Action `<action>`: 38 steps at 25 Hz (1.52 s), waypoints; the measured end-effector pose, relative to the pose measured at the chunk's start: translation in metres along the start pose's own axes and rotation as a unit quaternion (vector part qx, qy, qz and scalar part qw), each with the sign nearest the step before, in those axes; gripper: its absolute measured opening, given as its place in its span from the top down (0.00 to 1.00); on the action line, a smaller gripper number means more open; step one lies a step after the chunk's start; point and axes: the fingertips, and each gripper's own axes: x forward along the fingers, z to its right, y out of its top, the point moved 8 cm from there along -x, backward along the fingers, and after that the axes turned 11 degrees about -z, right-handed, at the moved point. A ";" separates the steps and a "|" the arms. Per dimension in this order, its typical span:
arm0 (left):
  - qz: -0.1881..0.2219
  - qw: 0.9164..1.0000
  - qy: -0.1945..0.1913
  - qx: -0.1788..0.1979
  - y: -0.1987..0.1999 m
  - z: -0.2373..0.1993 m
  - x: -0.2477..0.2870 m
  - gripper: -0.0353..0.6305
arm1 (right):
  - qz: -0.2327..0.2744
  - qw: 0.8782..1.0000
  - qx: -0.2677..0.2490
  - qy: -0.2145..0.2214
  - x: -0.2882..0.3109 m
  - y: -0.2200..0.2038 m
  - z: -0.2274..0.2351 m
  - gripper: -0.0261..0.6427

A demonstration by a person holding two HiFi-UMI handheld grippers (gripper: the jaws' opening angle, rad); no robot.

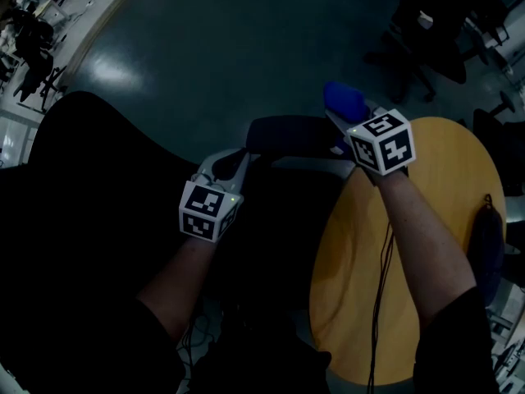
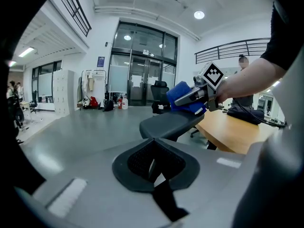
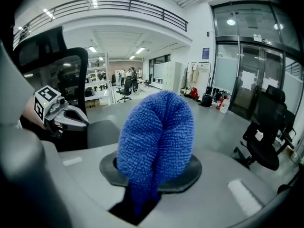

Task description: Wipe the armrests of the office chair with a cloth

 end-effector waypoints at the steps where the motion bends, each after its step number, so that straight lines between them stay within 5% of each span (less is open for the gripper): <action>1: 0.001 1.000 0.001 -0.001 0.001 0.000 0.000 0.92 | -0.002 1.000 -0.010 -0.002 0.003 0.003 -0.003 0.80; 21: -0.017 1.000 0.015 0.006 0.000 0.002 -0.004 0.94 | 0.011 0.988 -0.144 0.059 0.062 0.077 -0.111 0.80; 32: -0.041 0.999 0.004 0.009 0.009 -0.004 -0.007 0.92 | 0.044 0.982 -0.141 0.117 0.050 0.095 -0.166 0.80; 38: -0.037 0.999 0.013 -0.021 0.014 -0.011 -0.014 0.93 | 0.067 0.986 -0.124 0.095 0.011 0.080 -0.141 0.80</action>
